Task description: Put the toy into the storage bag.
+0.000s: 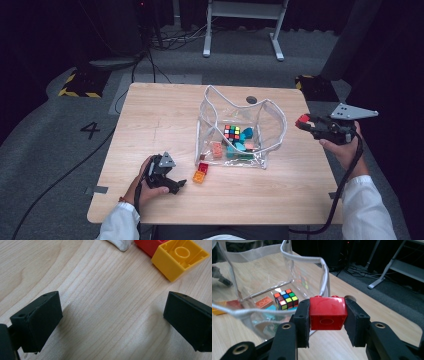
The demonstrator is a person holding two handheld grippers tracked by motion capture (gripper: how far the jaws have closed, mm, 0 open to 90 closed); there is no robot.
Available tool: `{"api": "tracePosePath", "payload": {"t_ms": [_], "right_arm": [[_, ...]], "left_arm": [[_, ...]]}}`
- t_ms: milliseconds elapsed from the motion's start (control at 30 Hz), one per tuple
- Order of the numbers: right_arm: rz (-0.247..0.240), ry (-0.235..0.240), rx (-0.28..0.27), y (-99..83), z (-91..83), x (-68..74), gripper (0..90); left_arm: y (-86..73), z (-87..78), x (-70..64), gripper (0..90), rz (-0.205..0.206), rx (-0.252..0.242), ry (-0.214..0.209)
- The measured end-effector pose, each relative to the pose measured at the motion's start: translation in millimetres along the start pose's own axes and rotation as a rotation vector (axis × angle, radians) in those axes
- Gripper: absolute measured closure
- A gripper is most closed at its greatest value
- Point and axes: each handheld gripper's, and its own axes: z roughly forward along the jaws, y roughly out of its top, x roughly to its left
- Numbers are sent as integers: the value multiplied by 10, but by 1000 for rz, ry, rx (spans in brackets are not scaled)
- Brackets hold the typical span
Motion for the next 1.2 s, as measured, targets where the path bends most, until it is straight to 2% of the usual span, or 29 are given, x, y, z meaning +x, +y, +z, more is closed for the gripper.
{"api": "tracePosePath", "payload": {"t_ms": [133,167,367,467,567,833,1000,1033,1067,1200], "right_arm": [[-15,-8,0,149,29,-5,590],[-15,-1,-7,184,36,-6,591],[-25,22,-16,367,99,-30,590],[-8,43,-26,428,158,-39,590],[-27,57,-22,483,244,-11,590],[-48,104,4,601,503,121,590],[-83,152,10,657,653,213,591],[-82,186,15,673,717,261,591],[-82,186,15,673,717,261,591],[-131,226,42,709,851,366,590]], "left_arm": [[0,0,-1,21,-1,0,0],[2,3,6,21,8,-5,4],[0,0,0,21,1,0,0],[0,-1,-1,21,-1,0,2],[3,3,4,20,5,-4,3],[3,1,6,20,8,-2,3],[2,2,4,20,5,-3,3],[2,3,3,20,4,-4,3],[2,1,5,20,7,-2,2],[2,3,4,20,5,-4,3]]}}
